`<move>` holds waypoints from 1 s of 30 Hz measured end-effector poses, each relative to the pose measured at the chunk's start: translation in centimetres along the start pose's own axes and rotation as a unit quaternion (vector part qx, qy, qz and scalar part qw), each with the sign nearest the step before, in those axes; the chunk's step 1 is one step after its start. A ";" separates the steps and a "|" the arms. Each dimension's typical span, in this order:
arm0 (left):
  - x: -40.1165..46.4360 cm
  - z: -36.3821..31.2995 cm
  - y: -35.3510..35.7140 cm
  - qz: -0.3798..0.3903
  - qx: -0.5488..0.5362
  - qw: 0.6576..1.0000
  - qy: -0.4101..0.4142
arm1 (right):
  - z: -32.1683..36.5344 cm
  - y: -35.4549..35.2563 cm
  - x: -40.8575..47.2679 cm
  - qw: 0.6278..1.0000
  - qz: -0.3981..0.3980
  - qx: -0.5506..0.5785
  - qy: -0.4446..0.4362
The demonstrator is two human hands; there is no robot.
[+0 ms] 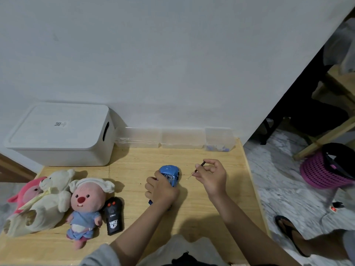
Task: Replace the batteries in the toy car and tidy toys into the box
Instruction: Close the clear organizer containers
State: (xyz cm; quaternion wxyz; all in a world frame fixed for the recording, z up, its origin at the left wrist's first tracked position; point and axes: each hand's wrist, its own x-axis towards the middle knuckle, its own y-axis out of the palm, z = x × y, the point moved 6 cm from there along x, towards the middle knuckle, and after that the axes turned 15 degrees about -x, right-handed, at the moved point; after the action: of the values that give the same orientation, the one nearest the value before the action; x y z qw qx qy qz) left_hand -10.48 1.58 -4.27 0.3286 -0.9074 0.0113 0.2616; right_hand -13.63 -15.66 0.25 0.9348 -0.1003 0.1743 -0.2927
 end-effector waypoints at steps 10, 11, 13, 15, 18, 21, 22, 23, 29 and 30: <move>1.0 -0.1 -0.5 0.008 0.044 0.998 0.039 | -0.3 2.7 2.0 0.949 0.102 0.231 0.191; 1.3 -0.2 -0.9 0.000 0.022 0.999 0.044 | -0.2 3.2 2.4 0.947 0.112 0.230 0.195; 2.3 -0.6 -2.0 -0.031 -0.027 0.996 0.076 | 0.2 4.3 3.1 0.949 0.136 0.213 0.187; 3.7 -1.2 -3.4 -0.075 -0.057 0.990 0.105 | 1.3 5.7 3.8 0.961 0.171 0.149 0.157; 6.2 -2.2 -6.0 -0.157 -0.056 0.976 0.142 | 3.8 8.0 4.7 0.975 0.205 -0.060 0.061; 8.7 -3.2 -8.2 -0.224 -0.003 0.954 0.197 | 7.0 10.9 5.5 0.938 0.211 -0.258 -0.092; 9.6 -3.3 -8.7 -0.233 0.021 0.951 0.204 | 8.1 12.0 5.7 0.909 0.207 -0.323 -0.164; 10.5 -3.2 -9.1 -0.234 0.043 0.950 0.203 | 8.9 13.1 5.9 0.870 0.201 -0.387 -0.232; 14.4 -2.9 -10.6 -0.186 0.067 0.962 0.190 | 9.8 19.4 7.5 0.673 0.185 -0.576 -0.426; 14.8 -2.9 -10.7 -0.181 0.077 0.961 0.195 | 9.6 20.0 7.6 0.646 0.183 -0.592 -0.445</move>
State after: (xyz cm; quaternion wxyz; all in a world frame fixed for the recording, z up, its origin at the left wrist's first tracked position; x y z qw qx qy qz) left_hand 5.71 10.48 -3.25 0.4309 -0.8996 -0.0696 0.0142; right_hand 6.18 -3.07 1.25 0.6760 -0.7168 -0.1111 0.1298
